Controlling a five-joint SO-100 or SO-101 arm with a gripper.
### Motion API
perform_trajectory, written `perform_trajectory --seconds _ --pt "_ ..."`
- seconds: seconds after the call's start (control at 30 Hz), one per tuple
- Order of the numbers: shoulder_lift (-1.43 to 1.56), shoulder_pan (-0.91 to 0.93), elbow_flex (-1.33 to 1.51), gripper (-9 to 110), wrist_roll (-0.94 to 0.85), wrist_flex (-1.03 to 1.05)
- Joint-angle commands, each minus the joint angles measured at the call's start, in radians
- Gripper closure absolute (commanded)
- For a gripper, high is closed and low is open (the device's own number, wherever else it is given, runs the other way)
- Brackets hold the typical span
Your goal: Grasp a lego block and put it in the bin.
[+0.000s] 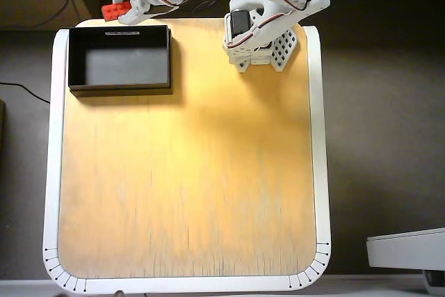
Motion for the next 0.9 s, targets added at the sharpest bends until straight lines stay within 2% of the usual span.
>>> perform_trajectory --seconds 0.0,0.87 --pt "-0.055 0.041 -0.129 101 0.003 -0.028" --pt "-0.488 0.032 -0.127 101 -0.04 -0.304"
